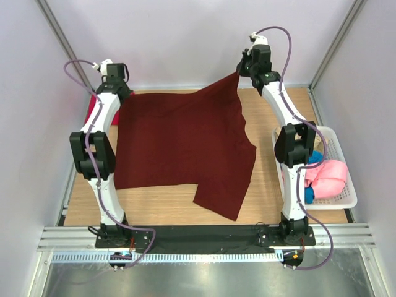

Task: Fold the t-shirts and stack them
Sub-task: Flatten the tshirt out

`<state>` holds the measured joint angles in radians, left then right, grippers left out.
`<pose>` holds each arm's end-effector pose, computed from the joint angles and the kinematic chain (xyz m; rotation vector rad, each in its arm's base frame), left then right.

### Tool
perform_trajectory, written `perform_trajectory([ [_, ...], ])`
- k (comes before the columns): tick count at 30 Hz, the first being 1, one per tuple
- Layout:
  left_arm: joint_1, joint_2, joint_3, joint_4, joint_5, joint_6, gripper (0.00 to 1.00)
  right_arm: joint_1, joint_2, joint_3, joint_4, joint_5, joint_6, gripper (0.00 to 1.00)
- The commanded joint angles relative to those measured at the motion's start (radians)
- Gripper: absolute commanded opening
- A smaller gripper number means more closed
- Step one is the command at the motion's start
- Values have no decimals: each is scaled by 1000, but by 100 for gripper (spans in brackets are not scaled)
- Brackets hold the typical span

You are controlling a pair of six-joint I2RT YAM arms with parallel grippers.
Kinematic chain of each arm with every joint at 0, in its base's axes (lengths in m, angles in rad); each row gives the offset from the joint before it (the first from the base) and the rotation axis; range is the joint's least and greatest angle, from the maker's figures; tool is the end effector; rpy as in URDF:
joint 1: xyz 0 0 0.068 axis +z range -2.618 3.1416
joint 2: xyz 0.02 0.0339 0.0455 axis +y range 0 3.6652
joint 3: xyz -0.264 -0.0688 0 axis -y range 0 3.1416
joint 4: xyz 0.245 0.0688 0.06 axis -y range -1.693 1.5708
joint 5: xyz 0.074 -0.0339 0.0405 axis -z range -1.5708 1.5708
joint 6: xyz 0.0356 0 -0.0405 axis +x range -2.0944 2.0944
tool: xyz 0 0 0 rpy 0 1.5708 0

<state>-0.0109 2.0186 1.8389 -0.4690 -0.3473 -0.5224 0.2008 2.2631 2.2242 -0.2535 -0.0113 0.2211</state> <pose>0.4718 0.0070 0.3018 -0.7312 2.0496 0.0831 0.5297 0.1082 0.3356 0.0112 1.8741 0.3020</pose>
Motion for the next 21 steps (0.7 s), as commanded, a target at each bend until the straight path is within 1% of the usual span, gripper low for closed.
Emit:
perform_trajectory([
  [1,6,26,80,3,7,24,0,-9,-5,74,8,-4,21,1],
  [2,35,38,88,-9,4,25,0,-9,-10,68,-7,-12,24,1],
  [6,48,42,103,-63,-27,27,0,-8,-51,12,-39,-13,26,1],
  [13,66,8,59,-128,1,28,0,-11,-166,-122,-108,7,47,1],
  [21,69,3,33,-278,-6,35,0,-9,-332,-362,-159,7,63,1],
])
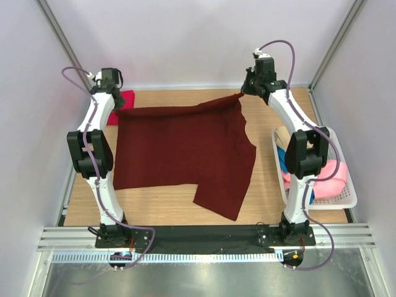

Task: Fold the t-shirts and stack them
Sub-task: Flatten the tshirt out

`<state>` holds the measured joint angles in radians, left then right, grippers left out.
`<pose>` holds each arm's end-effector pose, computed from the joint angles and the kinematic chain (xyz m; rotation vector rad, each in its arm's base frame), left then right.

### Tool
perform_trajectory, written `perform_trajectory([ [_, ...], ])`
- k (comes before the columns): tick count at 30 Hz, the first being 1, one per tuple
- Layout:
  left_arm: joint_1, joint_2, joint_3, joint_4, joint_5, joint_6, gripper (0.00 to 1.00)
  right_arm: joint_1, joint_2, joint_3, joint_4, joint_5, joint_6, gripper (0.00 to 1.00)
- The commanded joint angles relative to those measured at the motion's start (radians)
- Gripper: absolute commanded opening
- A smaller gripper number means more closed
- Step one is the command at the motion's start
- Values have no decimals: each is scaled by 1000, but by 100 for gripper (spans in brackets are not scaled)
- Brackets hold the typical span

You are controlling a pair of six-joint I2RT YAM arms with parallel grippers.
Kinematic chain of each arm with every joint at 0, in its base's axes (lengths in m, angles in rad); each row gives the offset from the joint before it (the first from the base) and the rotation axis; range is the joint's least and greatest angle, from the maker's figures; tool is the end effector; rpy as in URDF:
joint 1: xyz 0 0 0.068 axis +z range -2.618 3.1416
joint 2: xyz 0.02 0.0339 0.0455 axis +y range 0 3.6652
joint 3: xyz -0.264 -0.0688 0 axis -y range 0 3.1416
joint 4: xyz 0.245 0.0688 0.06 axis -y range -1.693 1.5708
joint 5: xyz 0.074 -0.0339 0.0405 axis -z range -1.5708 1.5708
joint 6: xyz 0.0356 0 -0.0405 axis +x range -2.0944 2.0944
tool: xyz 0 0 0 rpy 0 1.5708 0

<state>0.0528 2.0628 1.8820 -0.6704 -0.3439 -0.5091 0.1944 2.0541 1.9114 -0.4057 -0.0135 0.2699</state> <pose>0.4661 0.0367 0.2803 -0.8029 2.2260 0.1985 0.4780 0.0946 0.3147 0.0724 2.1315 0.2892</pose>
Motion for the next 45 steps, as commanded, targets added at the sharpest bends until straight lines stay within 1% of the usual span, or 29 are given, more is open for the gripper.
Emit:
perform_trajectory([
  [1,4,-46,-21,-83,-3,23,0,-1,-143,-102,-4,9,14,1],
  [6,5,-70,-84,-124,-30,17,0,-1,-218,-221,2,4,41,1],
  [10,4,-61,-92,-165,-41,21,0,-3,-265,-287,-36,-5,51,1],
  [15,4,-30,-101,-189,-60,18,0,-3,-307,-377,-35,-20,68,1],
  [24,4,33,-92,-208,-60,21,0,-3,-275,-423,-77,-36,71,1],
  [27,4,48,-96,-234,-56,20,0,-3,-264,-437,-125,-3,89,1],
  [29,4,48,-99,-257,-88,6,1,-3,-255,-449,-191,9,107,1],
  [30,5,43,-101,-276,-128,-2,6,-1,-259,-469,-206,-3,130,9],
  [31,4,34,-118,-294,-150,-20,31,-3,-273,-523,-222,-23,135,18],
  [32,8,10,-129,-307,-158,-34,43,-3,-285,-549,-228,-35,140,26],
  [33,16,-9,-139,-313,-158,-49,52,-3,-302,-581,-225,-51,147,33],
  [34,19,-30,-176,-313,-155,-61,65,-4,-330,-633,-193,-57,150,35],
  [35,25,-73,-191,-307,-147,-89,68,-4,-375,-646,-176,-54,147,37],
  [37,33,-107,-207,-282,-116,-107,70,-4,-405,-626,-113,-34,135,49],
  [39,35,-119,-186,-270,-100,-117,72,-4,-370,-568,-105,-28,124,57],
  [41,33,-98,-121,-261,-29,-103,71,-4,-300,-442,-139,-40,106,57],
  [42,33,-57,-97,-264,-6,-101,66,-4,-220,-393,-163,-43,101,57],
  [43,33,-35,-65,-273,41,-104,64,-6,-175,-303,-201,-42,97,57],
  [45,35,28,-2,-281,104,-97,59,-7,-76,-229,-222,-43,100,57],
])
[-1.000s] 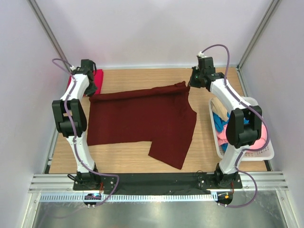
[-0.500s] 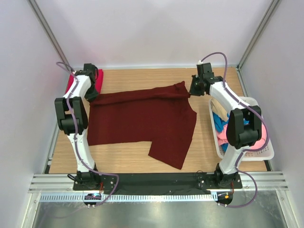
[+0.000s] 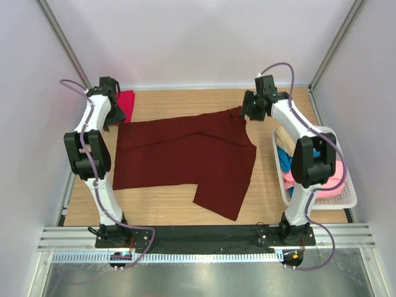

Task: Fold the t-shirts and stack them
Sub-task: Flatten the tshirt out

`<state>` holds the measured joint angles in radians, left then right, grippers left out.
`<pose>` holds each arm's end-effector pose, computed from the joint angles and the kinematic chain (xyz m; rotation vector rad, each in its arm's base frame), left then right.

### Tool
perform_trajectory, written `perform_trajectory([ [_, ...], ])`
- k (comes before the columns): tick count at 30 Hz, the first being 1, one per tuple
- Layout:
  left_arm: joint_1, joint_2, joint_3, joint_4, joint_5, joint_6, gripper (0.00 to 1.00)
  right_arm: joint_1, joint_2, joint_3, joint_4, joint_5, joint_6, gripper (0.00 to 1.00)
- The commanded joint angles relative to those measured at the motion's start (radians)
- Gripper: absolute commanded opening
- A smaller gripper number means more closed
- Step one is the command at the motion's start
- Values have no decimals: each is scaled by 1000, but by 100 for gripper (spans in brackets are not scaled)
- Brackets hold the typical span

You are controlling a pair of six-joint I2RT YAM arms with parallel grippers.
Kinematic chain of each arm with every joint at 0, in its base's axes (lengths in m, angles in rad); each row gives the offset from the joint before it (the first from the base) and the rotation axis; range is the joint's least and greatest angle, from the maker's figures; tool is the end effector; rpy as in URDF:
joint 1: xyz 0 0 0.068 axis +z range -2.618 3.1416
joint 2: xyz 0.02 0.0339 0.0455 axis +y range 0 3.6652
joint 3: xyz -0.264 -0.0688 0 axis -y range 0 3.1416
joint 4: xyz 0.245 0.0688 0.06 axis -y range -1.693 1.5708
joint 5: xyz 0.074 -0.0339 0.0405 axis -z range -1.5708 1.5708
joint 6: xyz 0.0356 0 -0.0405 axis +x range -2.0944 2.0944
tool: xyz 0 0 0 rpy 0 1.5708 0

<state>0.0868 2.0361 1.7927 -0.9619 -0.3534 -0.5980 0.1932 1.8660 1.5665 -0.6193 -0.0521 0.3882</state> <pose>0.4264 0.0495 0.2483 -0.9838 2.4965 0.3380 0.4070 0.0815 0.2640 0.2227 2.5045 0.3064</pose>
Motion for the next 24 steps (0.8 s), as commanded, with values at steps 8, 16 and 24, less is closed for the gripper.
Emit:
perform_trajectory([
  [8,1,128,77,51,246,17,51,-8,229,262,-62,-146,38,57],
  [16,1,46,-54,12,191,27,55,-8,145,155,-140,-97,-11,59],
  [24,7,1,-145,43,146,49,47,-6,79,53,-120,-117,-61,60],
])
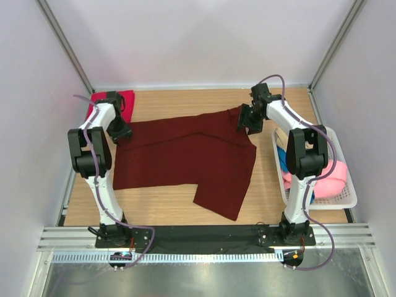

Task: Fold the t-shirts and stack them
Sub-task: Flatten the tshirt out

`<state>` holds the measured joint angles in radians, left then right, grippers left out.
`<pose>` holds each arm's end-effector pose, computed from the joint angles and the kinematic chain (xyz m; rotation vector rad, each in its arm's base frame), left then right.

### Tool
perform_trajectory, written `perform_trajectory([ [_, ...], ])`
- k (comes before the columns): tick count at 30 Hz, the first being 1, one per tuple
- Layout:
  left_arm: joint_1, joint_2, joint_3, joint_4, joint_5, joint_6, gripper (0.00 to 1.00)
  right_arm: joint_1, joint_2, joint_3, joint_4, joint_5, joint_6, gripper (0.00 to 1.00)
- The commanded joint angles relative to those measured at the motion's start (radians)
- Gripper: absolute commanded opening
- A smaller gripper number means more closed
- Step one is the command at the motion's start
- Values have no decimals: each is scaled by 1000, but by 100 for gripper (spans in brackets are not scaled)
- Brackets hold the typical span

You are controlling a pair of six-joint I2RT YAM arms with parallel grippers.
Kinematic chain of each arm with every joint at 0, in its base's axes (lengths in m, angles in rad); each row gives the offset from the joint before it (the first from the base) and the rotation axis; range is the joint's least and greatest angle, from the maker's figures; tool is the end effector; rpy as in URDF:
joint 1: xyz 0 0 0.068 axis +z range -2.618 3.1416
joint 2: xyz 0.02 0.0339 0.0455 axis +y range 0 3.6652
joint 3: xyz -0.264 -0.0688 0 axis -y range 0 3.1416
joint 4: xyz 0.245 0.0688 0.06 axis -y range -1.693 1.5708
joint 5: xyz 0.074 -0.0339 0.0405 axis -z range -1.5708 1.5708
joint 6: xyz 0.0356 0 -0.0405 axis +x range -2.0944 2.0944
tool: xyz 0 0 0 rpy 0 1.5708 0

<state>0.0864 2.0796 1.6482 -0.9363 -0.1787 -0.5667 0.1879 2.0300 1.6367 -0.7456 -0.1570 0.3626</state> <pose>0.4161 0.0424 0.1893 -0.9543 2.7353 0.1819 0.4234 0.0862 0.2125 0.1923 2.7382 0.3714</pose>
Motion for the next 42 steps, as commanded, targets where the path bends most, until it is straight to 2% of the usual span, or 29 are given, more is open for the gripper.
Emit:
perform_trajectory([
  [1,7,-38,-1,17,-27,16,46,-2,-89,-27,14,-15,-34,60],
  [15,21,-3,-21,-1,-44,-22,37,-2,-105,-66,34,-26,-51,57],
  [28,26,31,-64,68,-11,-35,35,-1,-114,-77,41,-35,-54,56],
  [33,30,34,-59,79,-25,-29,25,-2,-117,-87,37,-32,-57,56],
  [34,33,31,-59,80,-30,-29,22,-2,-114,-87,37,-29,-57,56],
  [35,33,30,-57,76,-34,-29,14,-1,-114,-89,31,-21,-57,56],
  [37,35,17,-53,67,-39,-27,9,-1,-111,-90,23,-13,-53,56],
  [42,36,-1,-34,47,-38,-24,5,-4,-99,-95,-5,30,-59,57],
])
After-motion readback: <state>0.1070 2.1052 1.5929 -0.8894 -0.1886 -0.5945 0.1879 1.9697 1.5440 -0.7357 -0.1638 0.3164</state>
